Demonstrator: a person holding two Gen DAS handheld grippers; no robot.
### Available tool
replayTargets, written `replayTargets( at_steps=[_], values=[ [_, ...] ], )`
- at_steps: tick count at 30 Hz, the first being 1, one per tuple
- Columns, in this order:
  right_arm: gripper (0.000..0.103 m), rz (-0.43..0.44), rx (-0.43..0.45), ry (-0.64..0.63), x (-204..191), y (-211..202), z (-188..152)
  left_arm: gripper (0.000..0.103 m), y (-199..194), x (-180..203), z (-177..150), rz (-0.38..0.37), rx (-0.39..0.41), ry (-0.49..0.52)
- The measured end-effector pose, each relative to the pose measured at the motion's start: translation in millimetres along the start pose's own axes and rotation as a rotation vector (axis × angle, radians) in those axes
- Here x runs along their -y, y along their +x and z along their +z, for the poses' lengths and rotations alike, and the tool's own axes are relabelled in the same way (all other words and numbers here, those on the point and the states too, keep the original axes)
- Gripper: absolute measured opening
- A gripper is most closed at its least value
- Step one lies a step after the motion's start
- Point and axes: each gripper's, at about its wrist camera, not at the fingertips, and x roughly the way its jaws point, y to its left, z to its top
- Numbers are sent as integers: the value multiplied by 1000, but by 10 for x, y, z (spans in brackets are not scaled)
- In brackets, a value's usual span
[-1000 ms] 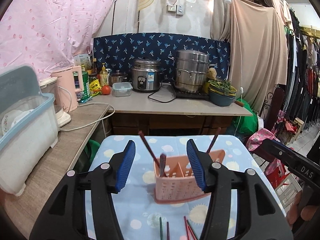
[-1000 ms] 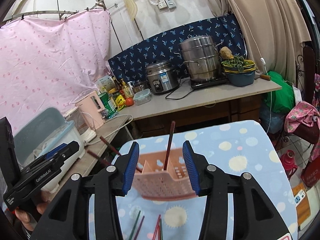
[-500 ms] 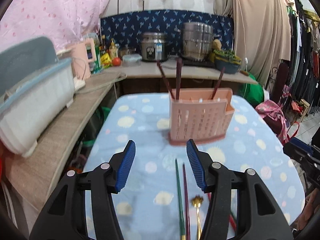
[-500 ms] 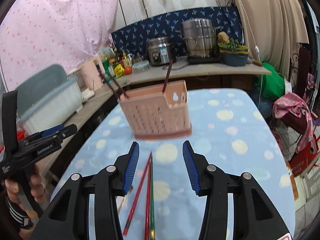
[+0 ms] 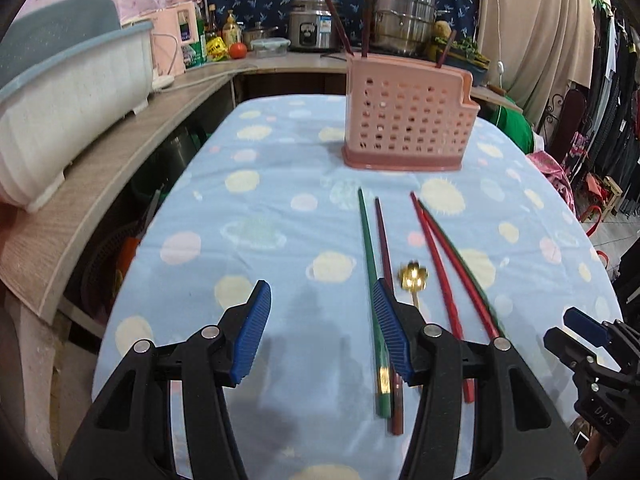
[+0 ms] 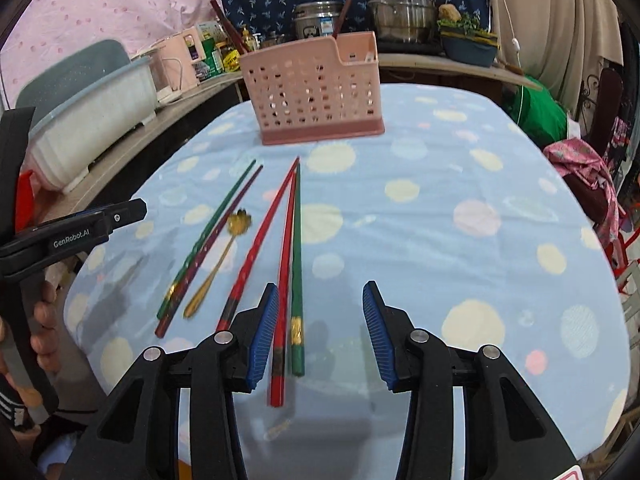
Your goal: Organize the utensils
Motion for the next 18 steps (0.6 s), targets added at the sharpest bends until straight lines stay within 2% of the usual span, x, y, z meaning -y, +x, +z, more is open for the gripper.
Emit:
replayTargets(
  at_steps=[5, 18],
  values=[
    [26, 16, -24, 6, -26, 100, -117, 51, 56, 35, -198, 0, -33, 6],
    [14, 21, -61, -9, -104, 216, -213, 51, 117, 56, -411, -9, -77, 7]
  ],
)
